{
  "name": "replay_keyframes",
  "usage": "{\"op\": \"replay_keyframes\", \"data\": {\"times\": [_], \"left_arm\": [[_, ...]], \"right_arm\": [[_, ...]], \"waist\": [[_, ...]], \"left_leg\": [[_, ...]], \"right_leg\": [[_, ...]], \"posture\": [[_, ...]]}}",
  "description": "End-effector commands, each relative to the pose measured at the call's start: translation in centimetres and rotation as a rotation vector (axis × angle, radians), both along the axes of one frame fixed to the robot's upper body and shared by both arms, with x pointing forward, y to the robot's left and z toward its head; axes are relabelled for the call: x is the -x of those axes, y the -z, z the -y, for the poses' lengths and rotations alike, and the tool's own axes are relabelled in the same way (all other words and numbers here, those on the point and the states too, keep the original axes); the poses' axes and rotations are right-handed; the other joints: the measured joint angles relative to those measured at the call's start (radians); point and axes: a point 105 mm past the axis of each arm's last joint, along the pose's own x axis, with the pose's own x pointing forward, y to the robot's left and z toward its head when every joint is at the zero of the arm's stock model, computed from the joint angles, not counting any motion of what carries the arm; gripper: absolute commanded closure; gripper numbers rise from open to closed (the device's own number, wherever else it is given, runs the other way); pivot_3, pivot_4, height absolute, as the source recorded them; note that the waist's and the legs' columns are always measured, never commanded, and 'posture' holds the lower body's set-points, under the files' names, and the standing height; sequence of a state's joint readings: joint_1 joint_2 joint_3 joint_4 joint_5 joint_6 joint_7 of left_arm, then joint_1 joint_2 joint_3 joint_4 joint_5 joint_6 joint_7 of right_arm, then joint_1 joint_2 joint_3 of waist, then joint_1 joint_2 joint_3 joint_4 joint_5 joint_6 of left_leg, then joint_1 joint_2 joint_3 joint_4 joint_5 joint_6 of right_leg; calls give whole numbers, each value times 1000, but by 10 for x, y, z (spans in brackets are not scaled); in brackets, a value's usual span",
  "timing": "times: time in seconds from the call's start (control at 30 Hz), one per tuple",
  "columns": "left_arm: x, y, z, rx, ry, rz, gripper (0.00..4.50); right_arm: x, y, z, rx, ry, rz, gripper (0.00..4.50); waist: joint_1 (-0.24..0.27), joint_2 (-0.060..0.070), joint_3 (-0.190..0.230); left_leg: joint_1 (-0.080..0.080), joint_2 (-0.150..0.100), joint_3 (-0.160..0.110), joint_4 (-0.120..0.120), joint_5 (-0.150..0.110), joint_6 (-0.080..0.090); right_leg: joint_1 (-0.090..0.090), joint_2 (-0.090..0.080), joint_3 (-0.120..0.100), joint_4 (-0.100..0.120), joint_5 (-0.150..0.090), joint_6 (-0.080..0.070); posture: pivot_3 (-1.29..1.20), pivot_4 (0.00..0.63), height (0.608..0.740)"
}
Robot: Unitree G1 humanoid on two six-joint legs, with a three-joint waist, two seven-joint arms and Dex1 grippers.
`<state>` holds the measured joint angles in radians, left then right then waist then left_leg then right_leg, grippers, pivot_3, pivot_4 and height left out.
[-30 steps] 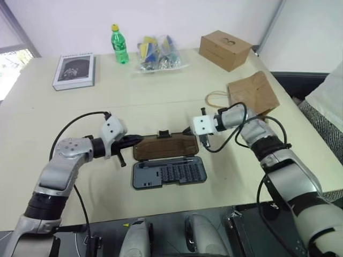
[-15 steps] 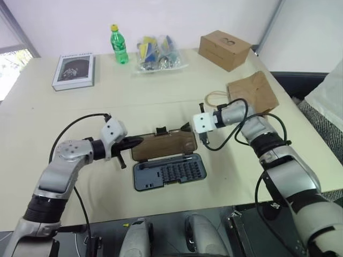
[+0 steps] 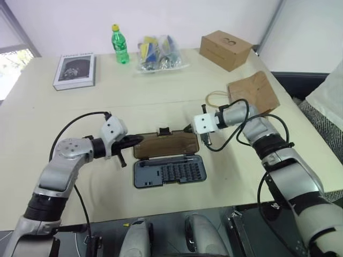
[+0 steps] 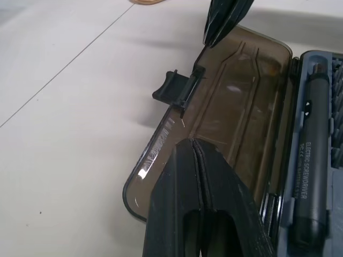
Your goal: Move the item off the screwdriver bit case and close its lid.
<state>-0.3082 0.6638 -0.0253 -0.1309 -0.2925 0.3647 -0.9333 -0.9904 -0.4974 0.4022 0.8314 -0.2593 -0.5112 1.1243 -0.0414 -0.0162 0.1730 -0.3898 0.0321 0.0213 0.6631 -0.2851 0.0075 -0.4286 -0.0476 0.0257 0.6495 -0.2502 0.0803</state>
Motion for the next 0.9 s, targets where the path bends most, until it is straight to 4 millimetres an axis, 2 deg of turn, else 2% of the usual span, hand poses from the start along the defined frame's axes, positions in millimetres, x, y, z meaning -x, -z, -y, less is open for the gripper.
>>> {"op": "replay_keyframes", "data": {"times": [0.03,0.27,0.3,0.37,0.5,0.6,0.67,0.7,0.8,0.9], "left_arm": [[1,-6,2,1,13,32,4500],[1,-4,2,0,18,26,4500],[1,-4,2,0,19,26,4500],[1,-5,3,1,21,26,4500],[2,-5,3,0,23,25,4500],[4,-8,6,10,35,19,4500],[8,-11,7,27,45,11,4500],[13,-16,8,47,62,0,4500],[37,-33,14,121,130,-59,4500],[61,-36,19,121,185,-124,4500]], "right_arm": [[-2,-2,9,5,20,23,4454],[-1,-4,7,-12,24,7,4454],[-1,-4,8,-13,25,4,4195],[-1,-4,8,-16,30,1,3502],[-1,-6,9,-23,39,-7,1384],[0,-15,15,-25,49,-18,29],[0,-25,16,-57,60,-10,29],[-2,-36,16,-115,85,-1,29],[-2,-65,22,-280,168,14,29],[3,-74,29,-374,238,34,29]], "waist": [[2,0,0],[0,0,0],[0,0,0],[1,0,0],[0,0,0],[0,0,0],[4,0,0],[4,0,0],[1,0,0],[0,0,0]], "left_leg": [[0,0,0,0,0,0],[0,0,0,0,0,0],[0,0,0,0,0,0],[0,0,0,0,0,0],[0,0,0,0,0,0],[0,0,0,0,0,0],[0,0,0,0,0,0],[0,0,0,0,0,0],[-1,1,-1,0,0,0],[-1,2,-3,0,0,0]], "right_leg": [[0,0,0,0,0,0],[0,0,0,0,0,0],[0,0,0,0,0,0],[0,0,0,0,0,0],[0,0,0,0,0,0],[0,0,0,0,0,0],[0,0,0,0,0,0],[0,-1,0,0,0,0],[-1,-2,0,0,0,0],[-1,-1,0,0,0,0]], "posture": [[0,150,740],[0,150,740],[0,150,740],[0,150,740],[0,150,740],[0,150,740],[0,150,740],[0,150,740],[0,150,740],[0,150,740]]}}
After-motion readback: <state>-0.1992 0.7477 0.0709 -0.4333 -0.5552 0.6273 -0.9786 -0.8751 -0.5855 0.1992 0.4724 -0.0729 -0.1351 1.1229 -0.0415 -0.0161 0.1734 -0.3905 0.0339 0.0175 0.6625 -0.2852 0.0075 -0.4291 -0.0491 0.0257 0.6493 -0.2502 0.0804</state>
